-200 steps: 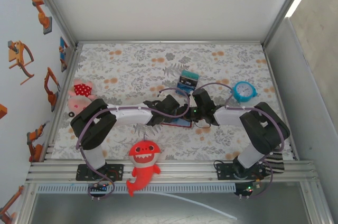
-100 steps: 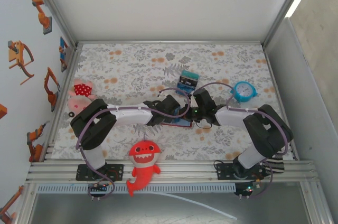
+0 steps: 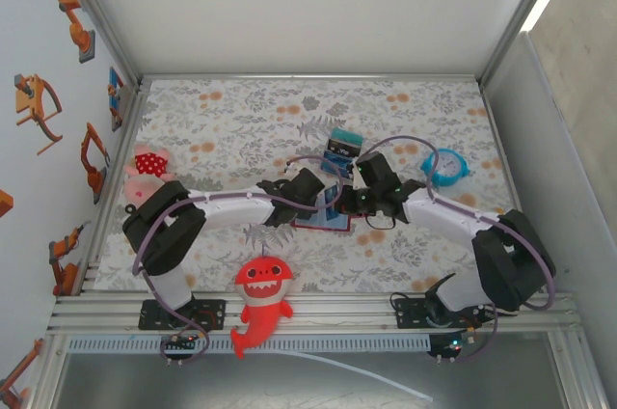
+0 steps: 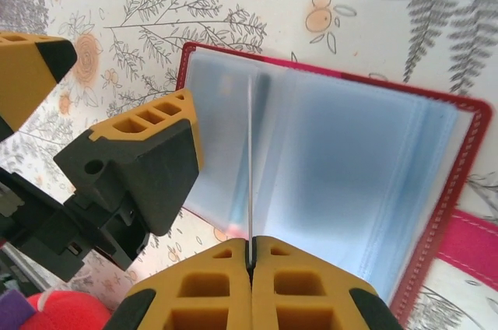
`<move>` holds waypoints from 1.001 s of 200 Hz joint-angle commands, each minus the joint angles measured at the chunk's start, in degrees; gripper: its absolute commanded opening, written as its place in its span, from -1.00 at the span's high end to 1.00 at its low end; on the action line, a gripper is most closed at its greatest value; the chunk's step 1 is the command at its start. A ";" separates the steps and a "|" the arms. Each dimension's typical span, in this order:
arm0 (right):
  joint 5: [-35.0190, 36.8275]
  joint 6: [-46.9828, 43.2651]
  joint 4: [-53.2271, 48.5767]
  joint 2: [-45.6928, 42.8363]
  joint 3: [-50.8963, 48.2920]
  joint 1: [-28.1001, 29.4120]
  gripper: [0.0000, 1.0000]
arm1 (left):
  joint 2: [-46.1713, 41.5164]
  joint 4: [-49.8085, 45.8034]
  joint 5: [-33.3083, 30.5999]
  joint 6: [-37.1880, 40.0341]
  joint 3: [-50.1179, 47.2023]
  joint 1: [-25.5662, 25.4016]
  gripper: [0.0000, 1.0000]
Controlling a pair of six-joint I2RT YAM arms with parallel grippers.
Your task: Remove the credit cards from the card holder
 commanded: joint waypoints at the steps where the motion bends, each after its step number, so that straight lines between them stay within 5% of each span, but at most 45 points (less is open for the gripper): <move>1: 4.39 -7.62 -9.65 -1.89 4.44 -0.24 1.00 | -3.58 -0.38 -1.33 0.33 0.90 0.13 -0.94; 99: 11.01 -30.91 -24.21 6.48 25.92 -3.68 1.00 | -18.18 5.89 2.66 -4.54 -8.27 4.11 -0.94; 200: 6.81 -52.31 -28.15 17.13 38.86 -9.34 1.00 | -30.35 10.68 0.23 -3.20 -16.43 6.10 -0.94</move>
